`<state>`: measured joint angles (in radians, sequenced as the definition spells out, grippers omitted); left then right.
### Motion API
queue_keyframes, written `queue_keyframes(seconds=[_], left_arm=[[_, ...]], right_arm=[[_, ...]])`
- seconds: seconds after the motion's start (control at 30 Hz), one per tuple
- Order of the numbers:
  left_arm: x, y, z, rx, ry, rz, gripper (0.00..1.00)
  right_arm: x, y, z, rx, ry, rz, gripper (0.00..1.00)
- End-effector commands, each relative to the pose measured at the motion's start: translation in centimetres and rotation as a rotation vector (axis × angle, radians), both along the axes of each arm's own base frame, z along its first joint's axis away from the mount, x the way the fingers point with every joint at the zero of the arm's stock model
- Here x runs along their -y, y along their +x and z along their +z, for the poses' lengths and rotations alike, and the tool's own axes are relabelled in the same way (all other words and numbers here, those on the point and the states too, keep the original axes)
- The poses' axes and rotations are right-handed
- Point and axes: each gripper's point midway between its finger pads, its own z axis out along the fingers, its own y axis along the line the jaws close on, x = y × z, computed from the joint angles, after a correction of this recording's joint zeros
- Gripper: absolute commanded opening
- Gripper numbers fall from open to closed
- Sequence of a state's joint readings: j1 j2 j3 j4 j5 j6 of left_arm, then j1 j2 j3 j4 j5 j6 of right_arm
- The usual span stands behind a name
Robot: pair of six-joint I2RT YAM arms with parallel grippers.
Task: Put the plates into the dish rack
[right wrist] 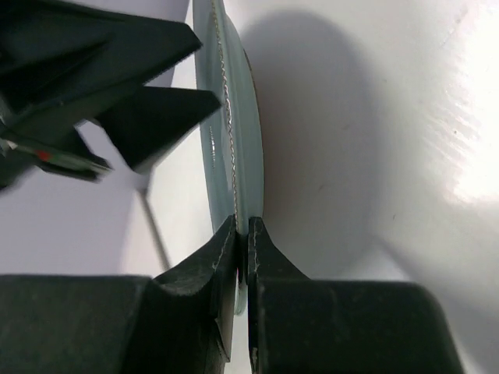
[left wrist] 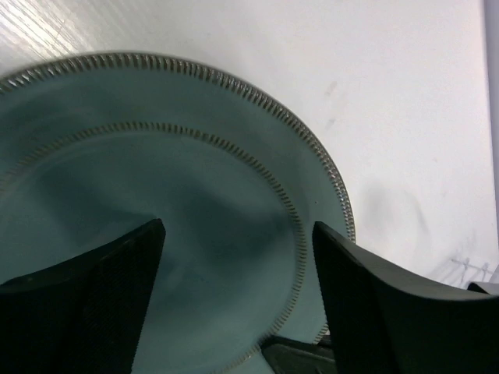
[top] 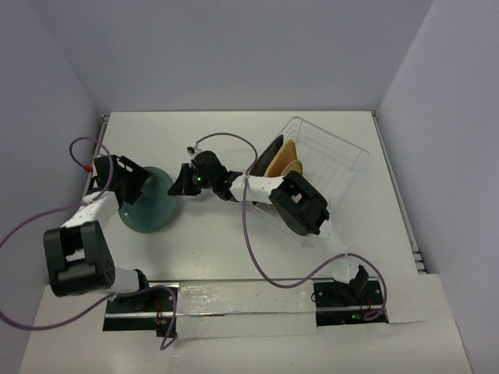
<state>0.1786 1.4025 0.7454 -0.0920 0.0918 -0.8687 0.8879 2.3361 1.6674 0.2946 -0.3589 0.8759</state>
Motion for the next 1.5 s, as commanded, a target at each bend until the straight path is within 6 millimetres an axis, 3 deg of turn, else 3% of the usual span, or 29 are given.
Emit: queue_keyframes(seconds=[0.0,0.1,0.3,0.37,0.53,0.67,0.8,0.9,1.07,1.2,1.33,1.47], left_arm=[[-0.9,-0.3,11.8,0.222,0.116,0.003,0.97],[-1.0,-1.7,16.6,0.340,0.132,0.050,0.99],[-1.4,-4.5,22.4,0.475,0.171,0.103,0.99],[-1.4,-5.1,23.2,0.488,0.172,0.111,0.99],[-0.8,-5.8,24.2,0.535,0.167,0.087,0.99],[-0.8,-5.9,23.7,0.524,0.165,0.086,0.99],[0.2,-5.7,23.9,0.553,0.164,0.020,0.99],[1.9,-5.4,24.5,0.608,0.161,-0.092,0.99],[6.3,-6.7,28.7,0.808,0.218,-0.400,0.99],[8.1,-7.4,29.7,0.877,0.211,-0.513,0.99],[8.8,-7.1,29.4,0.887,0.187,-0.561,0.99],[8.6,-6.5,29.7,0.890,0.222,-0.560,0.99]], right_arm=[[0.9,0.4,14.5,0.471,0.113,-0.028,0.00],[2.0,0.2,17.3,0.534,0.105,-0.057,0.00],[5.4,-0.2,21.3,0.607,0.072,-0.133,0.00],[6.3,-0.6,22.4,0.634,0.067,-0.140,0.00],[9.9,-2.4,28.4,0.776,0.064,-0.139,0.00],[15.2,-4.0,34.6,0.920,0.060,-0.183,0.00],[20.4,-5.0,38.7,1.031,0.029,-0.183,0.00],[22.7,-5.4,39.4,1.060,-0.009,-0.168,0.00],[29.0,-3.7,39.2,1.078,-0.135,-0.251,0.00],[33.2,-4.1,40.6,1.184,-0.257,-0.227,0.00],[36.2,-5.7,41.3,1.354,-0.439,-0.177,0.00],[40.3,-5.7,41.6,1.401,-0.632,-0.239,0.00]])
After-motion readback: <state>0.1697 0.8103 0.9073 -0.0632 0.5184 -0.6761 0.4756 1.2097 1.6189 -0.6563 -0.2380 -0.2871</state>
